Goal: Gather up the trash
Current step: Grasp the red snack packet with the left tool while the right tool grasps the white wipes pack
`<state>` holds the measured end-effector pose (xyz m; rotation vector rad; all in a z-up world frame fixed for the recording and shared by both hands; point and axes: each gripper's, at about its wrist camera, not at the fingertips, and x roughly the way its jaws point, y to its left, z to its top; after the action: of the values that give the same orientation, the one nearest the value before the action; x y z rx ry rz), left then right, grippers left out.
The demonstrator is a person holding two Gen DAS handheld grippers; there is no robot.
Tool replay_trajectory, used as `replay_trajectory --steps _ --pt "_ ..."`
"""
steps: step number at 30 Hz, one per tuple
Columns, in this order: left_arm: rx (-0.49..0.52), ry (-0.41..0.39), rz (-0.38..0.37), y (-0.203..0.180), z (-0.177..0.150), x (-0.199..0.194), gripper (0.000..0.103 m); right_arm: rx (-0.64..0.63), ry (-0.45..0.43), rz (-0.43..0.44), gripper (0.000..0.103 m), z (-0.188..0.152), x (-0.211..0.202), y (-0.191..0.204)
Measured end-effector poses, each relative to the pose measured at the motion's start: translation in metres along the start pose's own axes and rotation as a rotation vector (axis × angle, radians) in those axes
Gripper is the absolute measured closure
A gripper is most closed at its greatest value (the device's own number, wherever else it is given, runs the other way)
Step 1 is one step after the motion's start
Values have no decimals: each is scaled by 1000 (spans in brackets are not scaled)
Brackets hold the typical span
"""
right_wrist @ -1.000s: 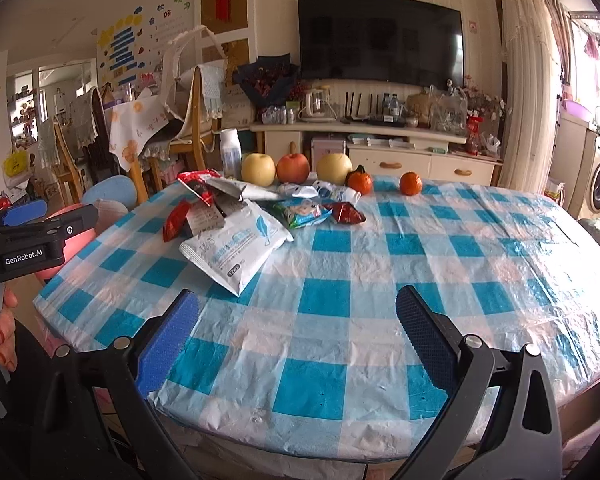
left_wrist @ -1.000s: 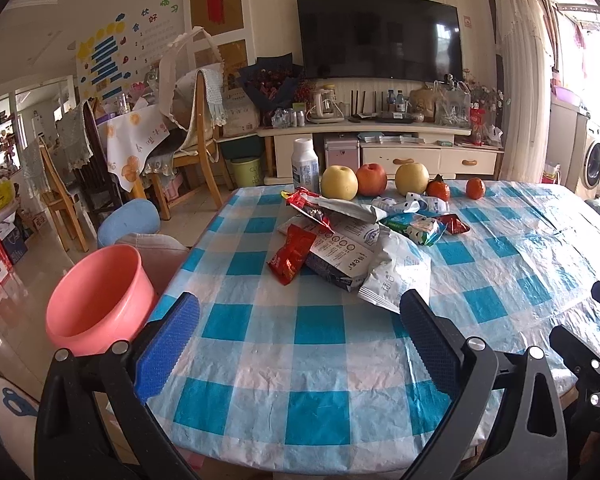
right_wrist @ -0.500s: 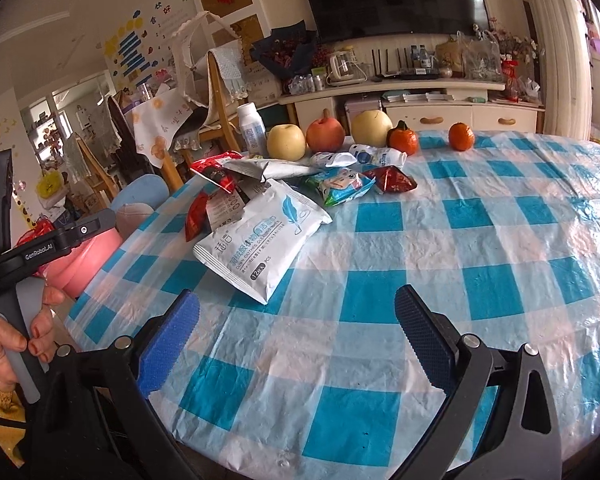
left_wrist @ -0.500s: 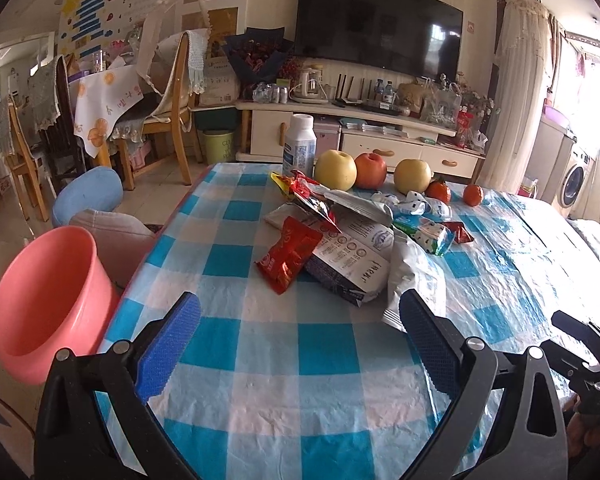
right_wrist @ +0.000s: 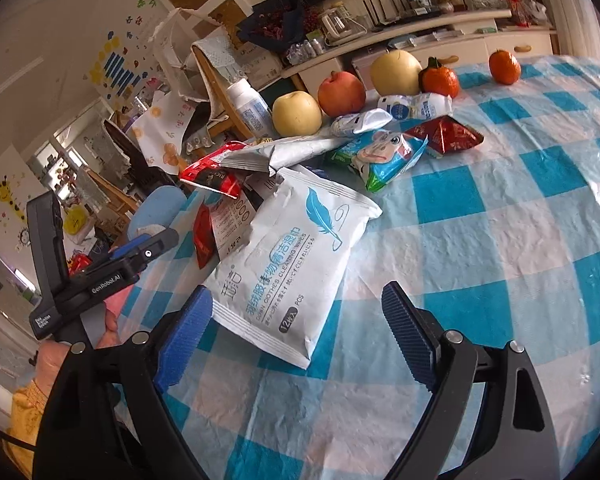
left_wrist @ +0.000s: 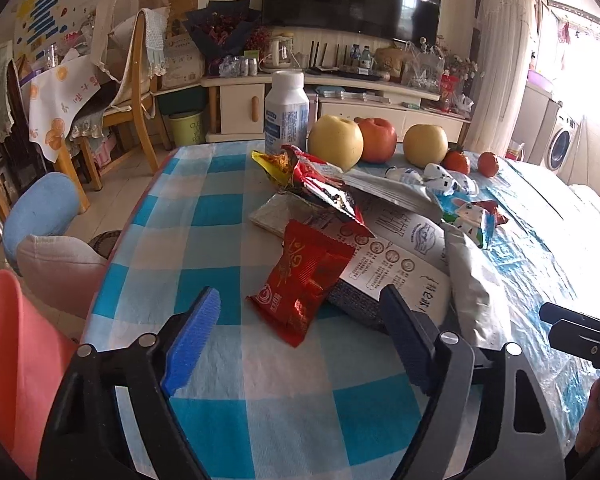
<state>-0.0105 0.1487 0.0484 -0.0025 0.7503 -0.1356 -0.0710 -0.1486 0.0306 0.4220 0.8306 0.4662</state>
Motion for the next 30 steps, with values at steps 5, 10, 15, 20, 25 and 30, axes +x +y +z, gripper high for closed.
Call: replay_trajectory --steps 5,10,15,20,25,30 --pt "-14 27 -9 10 3 24 25 128 23 60 11 6 21 -10" --pt "-13 75 -34 13 5 44 34 124 26 82 9 12 32 -1" --pt "-50 93 -61 16 8 53 51 113 35 52 7 17 46 4" --pt "-97 114 -48 11 8 54 60 116 30 29 5 22 52 6" --pt "-138 125 -19 8 4 49 70 64 36 -36 4 23 59 14" --pt "-205 119 -3 16 -1 40 72 -42 36 -107 8 20 63 20"
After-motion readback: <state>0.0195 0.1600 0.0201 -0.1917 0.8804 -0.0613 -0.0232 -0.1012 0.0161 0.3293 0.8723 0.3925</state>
